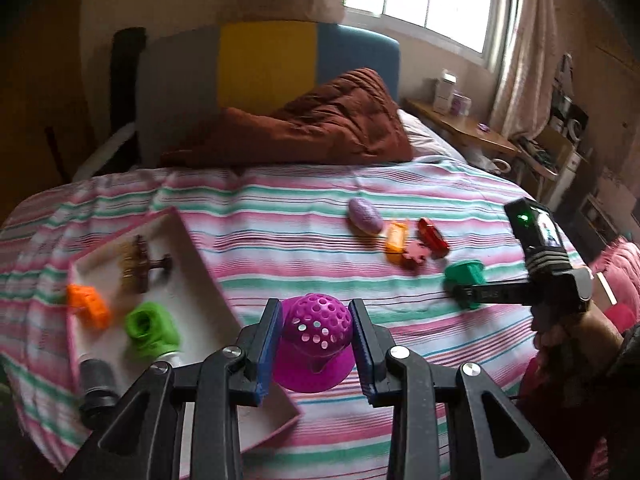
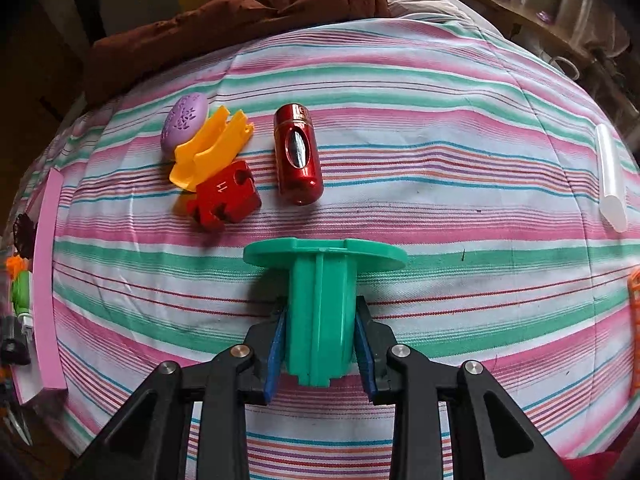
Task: Organize rigid objects
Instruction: 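Carry the purple ball into the tray and release it with the left gripper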
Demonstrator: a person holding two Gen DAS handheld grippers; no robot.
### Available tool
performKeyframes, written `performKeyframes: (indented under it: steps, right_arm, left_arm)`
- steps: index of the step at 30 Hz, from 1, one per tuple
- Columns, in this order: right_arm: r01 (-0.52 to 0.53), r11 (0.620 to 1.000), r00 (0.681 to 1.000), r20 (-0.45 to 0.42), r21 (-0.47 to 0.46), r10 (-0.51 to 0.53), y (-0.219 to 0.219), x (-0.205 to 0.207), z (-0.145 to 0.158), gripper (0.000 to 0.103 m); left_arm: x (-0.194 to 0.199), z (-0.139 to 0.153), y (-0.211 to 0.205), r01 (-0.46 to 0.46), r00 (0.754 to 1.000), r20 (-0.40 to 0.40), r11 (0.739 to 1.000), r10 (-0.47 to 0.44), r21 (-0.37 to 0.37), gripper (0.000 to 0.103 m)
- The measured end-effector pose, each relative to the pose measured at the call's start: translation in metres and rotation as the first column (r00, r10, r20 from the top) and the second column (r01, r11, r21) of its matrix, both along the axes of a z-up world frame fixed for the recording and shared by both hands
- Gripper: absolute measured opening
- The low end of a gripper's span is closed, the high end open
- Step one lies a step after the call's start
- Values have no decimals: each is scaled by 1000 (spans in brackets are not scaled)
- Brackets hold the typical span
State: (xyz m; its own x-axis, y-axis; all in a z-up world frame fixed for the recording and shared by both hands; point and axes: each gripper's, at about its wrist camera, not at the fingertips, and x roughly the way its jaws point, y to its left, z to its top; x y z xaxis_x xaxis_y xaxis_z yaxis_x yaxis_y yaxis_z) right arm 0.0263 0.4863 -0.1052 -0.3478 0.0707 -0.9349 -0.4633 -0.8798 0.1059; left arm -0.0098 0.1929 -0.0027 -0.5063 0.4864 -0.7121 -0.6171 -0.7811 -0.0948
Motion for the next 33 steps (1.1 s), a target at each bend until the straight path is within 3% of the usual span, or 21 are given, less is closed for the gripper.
performKeyframes:
  steps: [7,24,29,33]
  right_arm:
    - [-62,993,998,16,103,61,-20,-9,-2,32]
    - [-112,976,994,17,186,110,-33,-5,1,31]
    - [-133,966,991,28,221,130,-37,-7,1,31]
    - [-136,966,991,26,221,133,-39,-9,2,31]
  left_arm:
    - [-4,1,-36,-75,997,-4,997,75,11,34]
    - [-15,-8,-88,-172,985,36,984,170,42,34]
    - [-25,-10,-119,-244,969,61,968,241,54,34]
    - [-37,-10,-154,-332,941,88,941,326,69,33]
